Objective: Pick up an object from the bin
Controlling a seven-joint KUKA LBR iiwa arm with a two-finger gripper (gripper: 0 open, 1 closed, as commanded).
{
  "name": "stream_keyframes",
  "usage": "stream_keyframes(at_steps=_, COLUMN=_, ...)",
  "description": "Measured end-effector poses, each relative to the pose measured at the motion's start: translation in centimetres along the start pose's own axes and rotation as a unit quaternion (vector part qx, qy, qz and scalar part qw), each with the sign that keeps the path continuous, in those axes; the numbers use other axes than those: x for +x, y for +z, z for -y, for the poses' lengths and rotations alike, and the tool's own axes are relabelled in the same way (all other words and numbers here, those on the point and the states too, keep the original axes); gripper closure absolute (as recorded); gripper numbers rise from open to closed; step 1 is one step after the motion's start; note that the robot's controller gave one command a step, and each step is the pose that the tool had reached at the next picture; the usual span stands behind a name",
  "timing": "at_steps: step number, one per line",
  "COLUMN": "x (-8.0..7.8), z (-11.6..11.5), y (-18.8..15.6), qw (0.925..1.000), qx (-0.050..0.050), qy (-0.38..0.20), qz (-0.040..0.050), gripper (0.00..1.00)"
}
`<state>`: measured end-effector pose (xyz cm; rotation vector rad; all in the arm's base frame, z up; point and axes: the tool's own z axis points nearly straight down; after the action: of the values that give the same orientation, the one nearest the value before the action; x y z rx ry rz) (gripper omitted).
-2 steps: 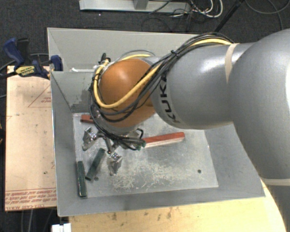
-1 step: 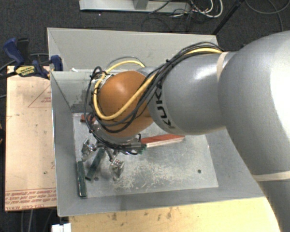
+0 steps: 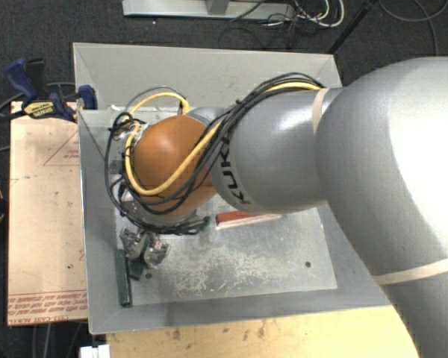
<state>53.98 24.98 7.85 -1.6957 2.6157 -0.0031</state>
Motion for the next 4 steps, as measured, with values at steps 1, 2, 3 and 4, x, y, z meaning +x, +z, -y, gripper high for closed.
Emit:
stream_keyframes(at_steps=1, x=0.0, z=0.0, y=0.0, qw=1.0, qx=0.0, qy=0.0, qz=0.0, gripper=1.0)
stream_keyframes(at_steps=2, x=0.1, z=-0.1, y=-0.2, qw=1.0, qx=-0.002, qy=0.0, qz=-0.0019, gripper=1.0)
stream_keyframes(at_steps=3, x=0.1, z=-0.2, y=-0.7, qw=1.0, qx=-0.006, qy=0.001, qz=-0.0066, gripper=1.0)
stream_keyframes(at_steps=4, x=0.2, z=-0.3, y=-1.5, qw=0.9999, qx=-0.009, qy=0.001, qz=-0.0091, gripper=1.0)
